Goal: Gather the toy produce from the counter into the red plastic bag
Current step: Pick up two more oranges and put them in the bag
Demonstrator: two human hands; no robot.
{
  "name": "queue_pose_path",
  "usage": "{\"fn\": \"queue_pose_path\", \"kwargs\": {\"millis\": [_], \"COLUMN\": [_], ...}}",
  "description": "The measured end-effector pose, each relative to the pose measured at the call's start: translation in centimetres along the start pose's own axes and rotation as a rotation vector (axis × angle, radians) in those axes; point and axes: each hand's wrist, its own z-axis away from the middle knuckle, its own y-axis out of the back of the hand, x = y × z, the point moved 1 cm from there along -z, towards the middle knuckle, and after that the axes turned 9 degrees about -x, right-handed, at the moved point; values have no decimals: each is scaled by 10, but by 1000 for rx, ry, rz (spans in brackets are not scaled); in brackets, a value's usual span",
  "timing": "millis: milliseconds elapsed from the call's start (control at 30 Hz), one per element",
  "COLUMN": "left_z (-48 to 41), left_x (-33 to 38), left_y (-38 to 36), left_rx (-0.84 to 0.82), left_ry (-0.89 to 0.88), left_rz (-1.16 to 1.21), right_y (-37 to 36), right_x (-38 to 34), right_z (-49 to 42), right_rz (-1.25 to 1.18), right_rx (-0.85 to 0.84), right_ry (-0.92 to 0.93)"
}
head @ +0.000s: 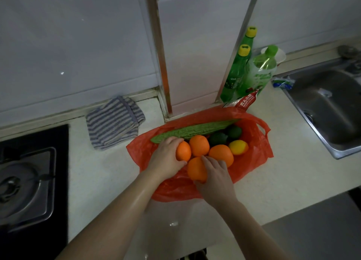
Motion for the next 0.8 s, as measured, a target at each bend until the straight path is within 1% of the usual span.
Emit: {"fn": "queue_pose_path", "kwargs": {"millis": [467, 667, 800], "left_z": [2, 12, 23], "left_x": [-5, 0, 2], "left_y": [2, 14, 25], "left_rx": [-2, 7, 32], "left_ry": [-45, -51, -58], "left_rz": [11, -2, -15], "right_y": [2, 13, 24], "right_x": [-2, -6, -10], "right_z": [3, 14, 20], "right_rz": [-25, -68, -18], "right_rx": [-6, 23, 60], "right_ry": [-44, -50, -38]}}
